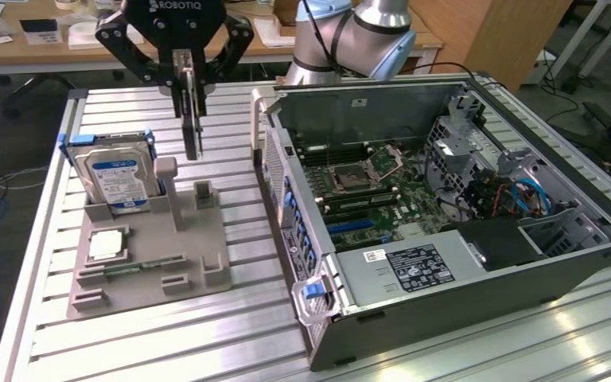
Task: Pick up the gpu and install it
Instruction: 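Pick up the gpu and move the gpu toward the slot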
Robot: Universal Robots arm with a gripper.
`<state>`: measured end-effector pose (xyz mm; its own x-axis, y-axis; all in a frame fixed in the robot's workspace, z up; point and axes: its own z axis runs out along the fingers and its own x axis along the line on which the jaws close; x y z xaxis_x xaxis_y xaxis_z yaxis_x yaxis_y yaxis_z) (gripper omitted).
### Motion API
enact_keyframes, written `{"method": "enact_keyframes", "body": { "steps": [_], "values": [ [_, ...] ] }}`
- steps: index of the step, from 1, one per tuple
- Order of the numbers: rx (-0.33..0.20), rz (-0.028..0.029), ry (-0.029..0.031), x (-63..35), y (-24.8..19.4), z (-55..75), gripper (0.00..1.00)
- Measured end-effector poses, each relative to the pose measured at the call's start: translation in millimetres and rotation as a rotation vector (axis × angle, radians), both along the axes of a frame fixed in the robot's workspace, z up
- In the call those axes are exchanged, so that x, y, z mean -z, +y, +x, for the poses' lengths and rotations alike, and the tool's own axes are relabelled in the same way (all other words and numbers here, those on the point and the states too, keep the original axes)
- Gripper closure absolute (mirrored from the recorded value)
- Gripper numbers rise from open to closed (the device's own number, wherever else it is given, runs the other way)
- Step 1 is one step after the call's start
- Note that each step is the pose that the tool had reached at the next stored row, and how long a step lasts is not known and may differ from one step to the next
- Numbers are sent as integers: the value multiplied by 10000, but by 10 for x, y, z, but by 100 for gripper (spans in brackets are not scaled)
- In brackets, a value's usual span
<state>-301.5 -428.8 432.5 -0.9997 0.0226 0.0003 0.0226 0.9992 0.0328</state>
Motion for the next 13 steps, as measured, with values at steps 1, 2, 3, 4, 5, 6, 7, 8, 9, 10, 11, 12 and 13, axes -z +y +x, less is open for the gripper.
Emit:
{"method": "enact_keyframes", "body": {
  "steps": [1, 2, 3, 4, 5, 6, 7, 8, 9, 10, 11, 12, 13],
  "values": [
    [0, 0, -2, 3, 0, 41, 72],
    [2, 0, 0, 5, 0, 86, 72],
    [2, 0, 0, 7, 0, 130, 72],
    [2, 1, 0, 9, 0, 173, 72],
    [1, 1, 0, 12, 0, 223, 72],
    [-1, 1, 1, 13, 0, 269, 72],
    [1, 1, 2, 15, 0, 313, 72],
    [2, 0, 1, 16, 0, 358, 72],
    [2, 0, 2, 18, 0, 403, 72],
    [1, 1, 2, 20, 0, 448, 72],
    [0, 1, 1, 22, 0, 493, 72],
    [1, 0, 3, 23, 0, 542, 72],
    [2, 0, 3, 25, 0, 587, 72]
  ]
}}
